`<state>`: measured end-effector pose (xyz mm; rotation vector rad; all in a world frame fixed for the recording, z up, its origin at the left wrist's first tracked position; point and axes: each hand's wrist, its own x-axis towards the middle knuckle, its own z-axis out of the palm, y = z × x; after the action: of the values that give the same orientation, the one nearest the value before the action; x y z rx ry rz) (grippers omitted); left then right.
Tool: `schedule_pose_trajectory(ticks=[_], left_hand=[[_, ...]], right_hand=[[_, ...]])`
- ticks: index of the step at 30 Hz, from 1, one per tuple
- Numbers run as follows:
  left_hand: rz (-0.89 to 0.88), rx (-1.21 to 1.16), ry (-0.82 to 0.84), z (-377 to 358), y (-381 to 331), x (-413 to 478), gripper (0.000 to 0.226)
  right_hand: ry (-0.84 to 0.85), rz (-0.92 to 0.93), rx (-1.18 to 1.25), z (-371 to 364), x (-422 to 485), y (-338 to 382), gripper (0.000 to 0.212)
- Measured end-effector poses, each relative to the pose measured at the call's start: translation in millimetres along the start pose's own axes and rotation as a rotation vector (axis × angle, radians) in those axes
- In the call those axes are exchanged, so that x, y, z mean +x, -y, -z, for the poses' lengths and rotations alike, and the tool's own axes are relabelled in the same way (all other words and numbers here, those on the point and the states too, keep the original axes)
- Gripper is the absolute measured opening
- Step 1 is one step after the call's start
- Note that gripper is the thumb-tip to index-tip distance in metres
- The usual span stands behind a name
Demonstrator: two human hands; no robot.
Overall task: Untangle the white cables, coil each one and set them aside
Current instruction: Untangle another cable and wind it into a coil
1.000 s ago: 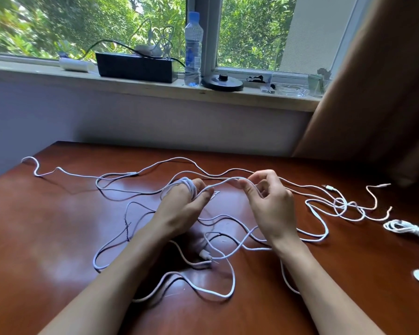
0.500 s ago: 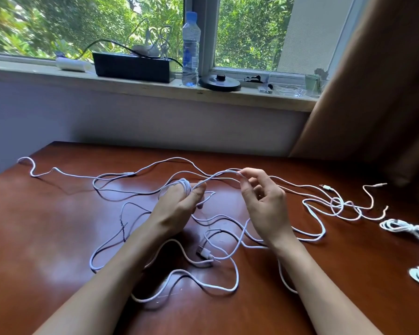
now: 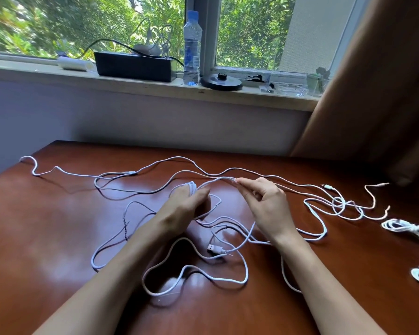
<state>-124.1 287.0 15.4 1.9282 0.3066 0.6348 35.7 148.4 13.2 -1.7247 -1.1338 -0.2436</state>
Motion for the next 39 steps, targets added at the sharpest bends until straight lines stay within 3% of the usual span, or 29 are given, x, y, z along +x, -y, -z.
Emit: schedule_pose_trajectory(ticks=[4,8,11,14,18,22,32,39], left_hand=[[0.107,-0.332,0.073,-3,-13,1,0.061],[0.145,-0.639,0.035,6,-13,4,0.056],[0.134,-0.778,0.005,11,-14,5,0.053],[0.117,-0.635,-0.089,12,-11,6,0.051],[0.079,-0.527,-0.124,5,-7,6,0.051],[0.119,-0.694,-0.077,7,-11,6,0.06],[0.089,-1.191,-0.14,17,-14,8,0.052],[0.106,-1.429,-0.155,21,-18,5,0.06]], right_hand=[[0.06,-0.024,0.028,0,0,-4,0.019],[0.085,-0.111,0.038,1,-1,-3,0.016],[0.11,-0.264,0.307,1,0,3,0.013],[0.117,-0.435,0.646,1,1,11,0.011],[0.054,-0.57,0.822,-1,4,12,0.014],[0.046,-0.592,0.828,1,5,13,0.01],[0.147,-0.591,0.901,-1,2,16,0.01],[0.223,-0.533,0.392,-1,-4,10,0.006]])
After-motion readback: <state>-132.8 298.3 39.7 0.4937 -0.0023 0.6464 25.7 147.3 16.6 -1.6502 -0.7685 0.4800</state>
